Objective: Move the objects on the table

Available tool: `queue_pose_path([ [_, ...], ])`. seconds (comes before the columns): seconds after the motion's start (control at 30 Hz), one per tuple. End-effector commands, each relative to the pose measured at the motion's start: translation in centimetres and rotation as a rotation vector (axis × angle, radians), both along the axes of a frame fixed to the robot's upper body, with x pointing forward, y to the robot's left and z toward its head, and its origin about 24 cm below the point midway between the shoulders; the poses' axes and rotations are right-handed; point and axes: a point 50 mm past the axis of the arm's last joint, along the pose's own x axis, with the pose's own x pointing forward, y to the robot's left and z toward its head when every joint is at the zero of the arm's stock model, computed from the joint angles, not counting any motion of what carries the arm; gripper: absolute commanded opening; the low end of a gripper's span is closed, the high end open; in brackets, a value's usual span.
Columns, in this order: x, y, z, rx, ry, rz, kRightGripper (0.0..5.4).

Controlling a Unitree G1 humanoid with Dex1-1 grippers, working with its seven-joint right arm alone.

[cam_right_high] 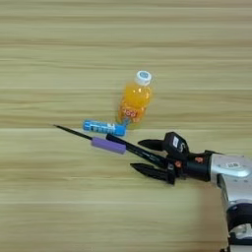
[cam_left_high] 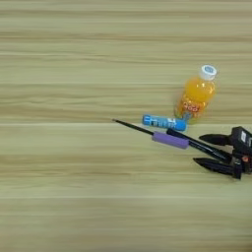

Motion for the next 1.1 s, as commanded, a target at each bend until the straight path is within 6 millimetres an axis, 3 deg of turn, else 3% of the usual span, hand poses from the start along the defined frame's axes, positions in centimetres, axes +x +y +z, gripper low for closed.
queue_pose_path([
  [0.03, 1.3, -0.8, 2.1, -0.064, -0.076, -0.014, 3.05],
  [0.53, 1.1, -0.7, 1.7, -0.064, -0.043, -0.002, 1.15],
  [0.9, 1.2, -0.5, 1.7, -0.065, -0.051, 0.005, 1.09],
  [1.1, 2.5, -0.3, 3.1, 0.002, -0.137, -0.055, 1.09],
])
